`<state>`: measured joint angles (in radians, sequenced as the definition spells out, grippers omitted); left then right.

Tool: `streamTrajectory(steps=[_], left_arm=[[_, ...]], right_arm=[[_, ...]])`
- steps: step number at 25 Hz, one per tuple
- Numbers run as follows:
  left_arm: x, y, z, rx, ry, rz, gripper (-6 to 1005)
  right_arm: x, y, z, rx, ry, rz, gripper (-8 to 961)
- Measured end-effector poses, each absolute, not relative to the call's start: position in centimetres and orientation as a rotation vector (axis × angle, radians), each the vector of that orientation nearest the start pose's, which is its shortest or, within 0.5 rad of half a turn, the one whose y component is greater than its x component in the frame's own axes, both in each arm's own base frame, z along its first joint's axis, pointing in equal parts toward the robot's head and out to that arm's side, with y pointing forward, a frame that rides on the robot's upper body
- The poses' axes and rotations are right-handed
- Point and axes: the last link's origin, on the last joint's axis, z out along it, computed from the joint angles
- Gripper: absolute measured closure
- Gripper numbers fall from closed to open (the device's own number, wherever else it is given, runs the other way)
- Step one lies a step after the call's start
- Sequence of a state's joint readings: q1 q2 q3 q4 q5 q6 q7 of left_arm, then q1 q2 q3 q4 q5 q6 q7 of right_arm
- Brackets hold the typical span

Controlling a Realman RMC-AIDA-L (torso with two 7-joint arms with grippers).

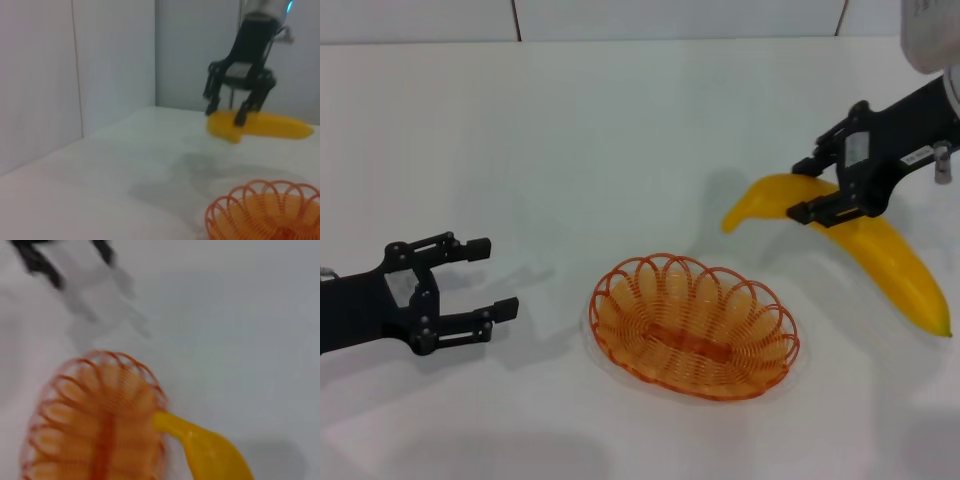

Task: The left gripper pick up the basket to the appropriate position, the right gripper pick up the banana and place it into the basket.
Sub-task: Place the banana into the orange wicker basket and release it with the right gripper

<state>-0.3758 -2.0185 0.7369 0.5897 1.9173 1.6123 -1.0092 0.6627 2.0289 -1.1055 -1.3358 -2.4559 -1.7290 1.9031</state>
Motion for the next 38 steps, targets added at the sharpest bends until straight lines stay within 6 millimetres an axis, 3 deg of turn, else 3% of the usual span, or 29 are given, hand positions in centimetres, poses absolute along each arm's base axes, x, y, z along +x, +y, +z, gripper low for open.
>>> streamTrajectory(steps=[8,16,28,38], left_arm=[[-31.2,28.2,1.0,-2.736,-0.328,-0.619,183],[-30.9,28.5,0.7,-2.74,-0.324,-0.612,183],[-30.5,28.8,0.4,-2.745,-0.313,-0.622,183],[-30.4,28.9,0.3,-2.747,-0.31,-0.625,183]], right_arm=[[11.8,33.1,3.3,-3.058,-0.073,-0.372,460],[9.0,31.9,-0.3,-3.099,-0.107,-0.297,460],[11.0,33.5,-4.9,-3.102,0.005,-0.302,461],[12.0,34.1,-5.9,-3.097,0.055,-0.331,461]])
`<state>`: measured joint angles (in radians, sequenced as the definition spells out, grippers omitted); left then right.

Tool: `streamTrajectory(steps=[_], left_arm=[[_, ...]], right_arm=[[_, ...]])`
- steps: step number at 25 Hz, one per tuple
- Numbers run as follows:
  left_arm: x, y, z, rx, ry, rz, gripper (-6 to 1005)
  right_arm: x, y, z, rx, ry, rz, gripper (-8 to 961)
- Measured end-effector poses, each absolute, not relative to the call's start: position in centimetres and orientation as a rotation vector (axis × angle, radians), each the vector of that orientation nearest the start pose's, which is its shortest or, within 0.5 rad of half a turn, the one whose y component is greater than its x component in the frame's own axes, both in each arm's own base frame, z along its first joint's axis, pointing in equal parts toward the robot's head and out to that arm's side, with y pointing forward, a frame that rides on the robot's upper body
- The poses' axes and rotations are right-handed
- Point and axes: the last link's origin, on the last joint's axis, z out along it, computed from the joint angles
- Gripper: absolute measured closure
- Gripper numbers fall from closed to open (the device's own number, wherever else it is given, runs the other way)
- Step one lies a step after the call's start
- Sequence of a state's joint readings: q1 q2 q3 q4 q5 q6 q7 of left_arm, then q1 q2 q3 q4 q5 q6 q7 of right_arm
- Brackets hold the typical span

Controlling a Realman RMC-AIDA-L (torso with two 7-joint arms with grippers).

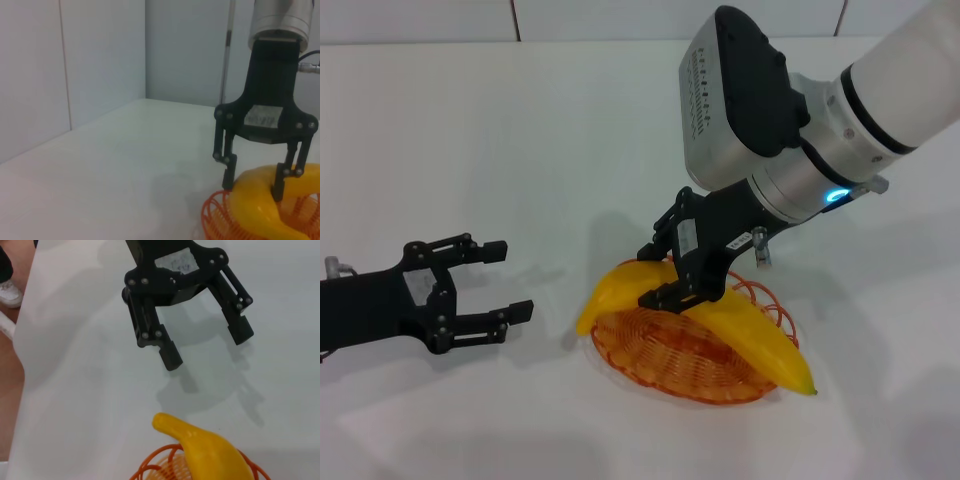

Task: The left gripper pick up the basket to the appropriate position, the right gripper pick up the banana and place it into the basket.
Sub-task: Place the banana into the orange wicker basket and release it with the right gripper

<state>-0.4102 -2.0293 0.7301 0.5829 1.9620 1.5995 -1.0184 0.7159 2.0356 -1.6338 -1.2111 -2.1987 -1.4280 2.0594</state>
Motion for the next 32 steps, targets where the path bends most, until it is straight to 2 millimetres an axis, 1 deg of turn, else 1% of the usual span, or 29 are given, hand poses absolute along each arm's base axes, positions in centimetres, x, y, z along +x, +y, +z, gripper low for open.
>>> streamTrajectory(steps=[8,20,26,29,32], left_arm=[[-30.3,29.1,0.3,-2.747,-0.305,-0.625,183],[-30.3,29.2,0.3,-2.74,-0.309,-0.614,183],[-30.4,29.2,0.3,-2.74,-0.31,-0.614,183],[-30.6,29.0,0.3,-2.736,-0.319,-0.613,183],[-30.7,28.9,0.4,-2.726,-0.326,-0.615,183]], right_arm=[[12.2,33.9,-6.2,-3.109,0.061,-0.343,460],[11.7,33.7,-6.3,-3.137,0.047,-0.321,461],[11.2,33.8,-6.1,-3.138,0.022,-0.322,312],[10.5,33.5,-5.2,-3.147,-0.019,-0.318,244],[10.4,33.0,-3.8,-3.151,-0.061,-0.306,245]])
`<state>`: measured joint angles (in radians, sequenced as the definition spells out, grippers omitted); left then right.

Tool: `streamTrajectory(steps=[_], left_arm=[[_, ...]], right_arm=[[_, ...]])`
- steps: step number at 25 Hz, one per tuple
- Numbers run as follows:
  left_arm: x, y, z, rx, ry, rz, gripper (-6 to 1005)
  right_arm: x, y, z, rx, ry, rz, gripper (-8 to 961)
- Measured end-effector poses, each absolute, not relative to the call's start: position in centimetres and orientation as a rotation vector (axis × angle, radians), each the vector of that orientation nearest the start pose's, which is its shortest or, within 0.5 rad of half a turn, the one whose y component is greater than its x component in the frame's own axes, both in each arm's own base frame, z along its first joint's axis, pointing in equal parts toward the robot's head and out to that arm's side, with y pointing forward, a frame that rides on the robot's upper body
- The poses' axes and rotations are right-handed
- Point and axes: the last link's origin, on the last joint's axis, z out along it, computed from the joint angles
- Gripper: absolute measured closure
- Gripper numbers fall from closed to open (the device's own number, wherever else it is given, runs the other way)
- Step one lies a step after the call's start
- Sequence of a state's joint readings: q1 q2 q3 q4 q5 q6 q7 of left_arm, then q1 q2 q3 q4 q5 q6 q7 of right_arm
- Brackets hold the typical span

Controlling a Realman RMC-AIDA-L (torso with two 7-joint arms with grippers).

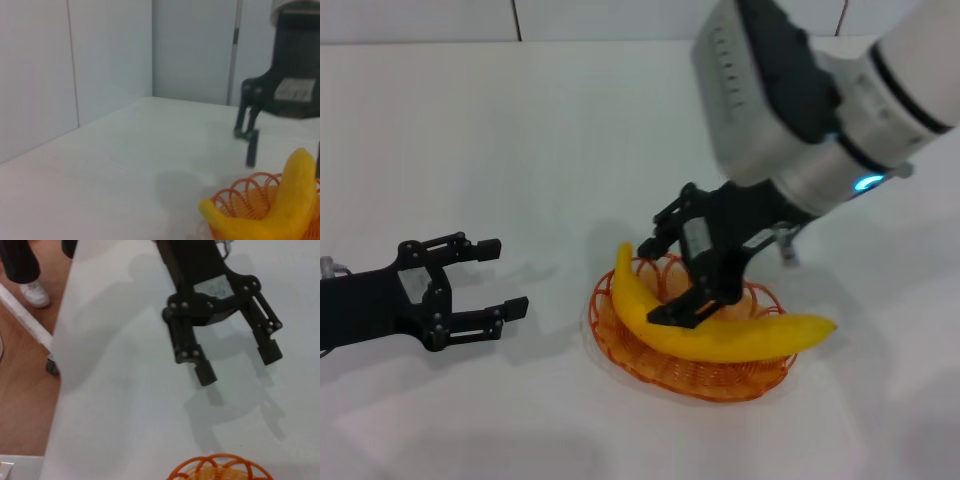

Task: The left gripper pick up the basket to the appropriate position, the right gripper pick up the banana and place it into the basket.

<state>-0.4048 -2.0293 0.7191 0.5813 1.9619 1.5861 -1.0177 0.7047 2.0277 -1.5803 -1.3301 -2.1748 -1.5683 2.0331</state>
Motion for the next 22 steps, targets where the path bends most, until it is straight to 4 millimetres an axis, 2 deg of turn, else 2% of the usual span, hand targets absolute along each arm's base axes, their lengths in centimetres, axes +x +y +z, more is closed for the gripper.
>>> streamTrajectory(steps=[3,7,13,16,22], left_arm=[[-30.8,28.9,0.5,-2.722,-0.325,-0.615,183],[-30.8,28.9,0.5,-2.721,-0.32,-0.614,183],[-30.8,28.9,0.4,-2.721,-0.32,-0.613,183],[-30.9,28.7,0.4,-2.72,-0.326,-0.612,183],[-31.0,28.6,0.4,-2.721,-0.328,-0.61,183]], right_arm=[[11.7,32.5,-1.9,-3.132,-0.081,-0.24,246],[14.8,31.7,0.9,-3.108,-0.053,-0.062,248],[21.2,29.0,5.9,-3.008,0.011,0.271,250],[23.8,28.3,7.1,-2.939,0.093,0.392,251],[27.0,27.2,7.6,-2.845,0.08,0.573,255]])
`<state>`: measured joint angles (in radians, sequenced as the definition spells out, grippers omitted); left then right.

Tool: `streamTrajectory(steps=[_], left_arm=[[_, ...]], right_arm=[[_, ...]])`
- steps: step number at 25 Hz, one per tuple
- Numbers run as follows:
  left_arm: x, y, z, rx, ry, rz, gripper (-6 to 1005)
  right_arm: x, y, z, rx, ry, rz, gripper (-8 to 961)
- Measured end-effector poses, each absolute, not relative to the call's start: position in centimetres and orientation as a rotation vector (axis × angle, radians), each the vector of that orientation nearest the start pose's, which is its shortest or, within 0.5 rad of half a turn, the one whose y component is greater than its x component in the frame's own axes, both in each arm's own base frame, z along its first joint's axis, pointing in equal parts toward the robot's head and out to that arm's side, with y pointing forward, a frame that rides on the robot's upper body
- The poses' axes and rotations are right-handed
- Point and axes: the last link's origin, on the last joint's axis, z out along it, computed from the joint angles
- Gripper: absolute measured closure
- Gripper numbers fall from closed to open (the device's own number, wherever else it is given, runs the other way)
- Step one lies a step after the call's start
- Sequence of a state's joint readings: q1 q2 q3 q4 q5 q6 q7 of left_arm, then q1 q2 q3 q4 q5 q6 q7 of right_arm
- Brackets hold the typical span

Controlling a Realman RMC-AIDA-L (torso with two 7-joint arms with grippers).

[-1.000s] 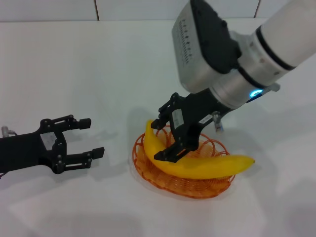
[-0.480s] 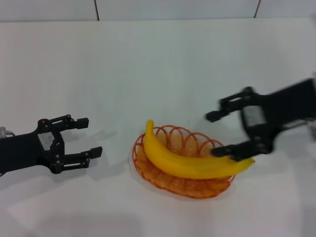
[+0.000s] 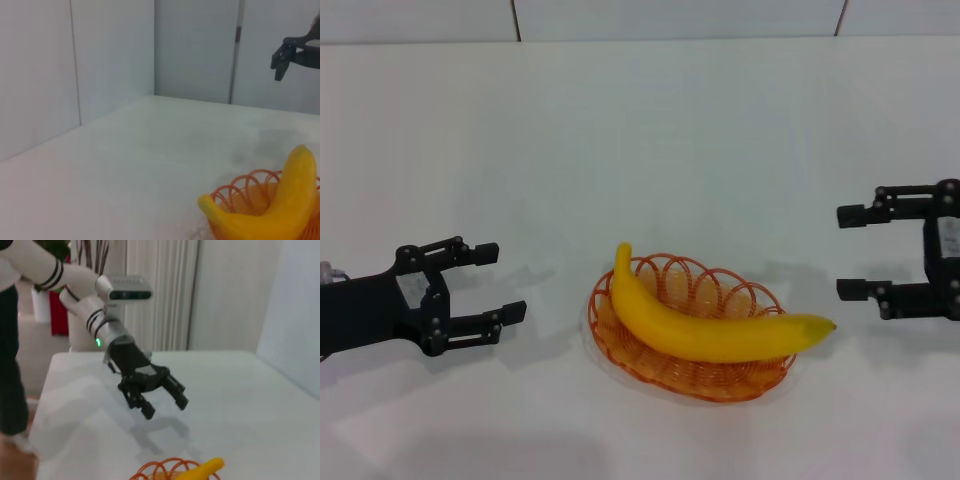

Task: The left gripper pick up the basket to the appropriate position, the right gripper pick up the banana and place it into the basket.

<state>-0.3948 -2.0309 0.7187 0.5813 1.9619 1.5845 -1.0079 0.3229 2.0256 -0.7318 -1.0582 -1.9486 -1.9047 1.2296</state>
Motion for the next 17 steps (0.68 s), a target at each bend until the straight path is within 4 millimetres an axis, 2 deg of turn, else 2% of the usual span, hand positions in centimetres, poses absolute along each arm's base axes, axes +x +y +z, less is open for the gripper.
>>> streamTrajectory(steps=[4,10,17], left_arm=[[-30.7,28.8,0.3,-2.732,-0.315,-0.61,183],[-30.5,28.6,0.0,-2.785,-0.295,-0.597,183],[-30.4,27.8,-0.3,-2.847,-0.246,-0.589,183]], right_arm=[[28.6,26.6,6.5,-2.832,0.088,0.611,256],[29.5,27.0,4.8,-2.877,0.154,0.553,255],[29.9,26.9,4.6,-2.896,0.181,0.544,255]])
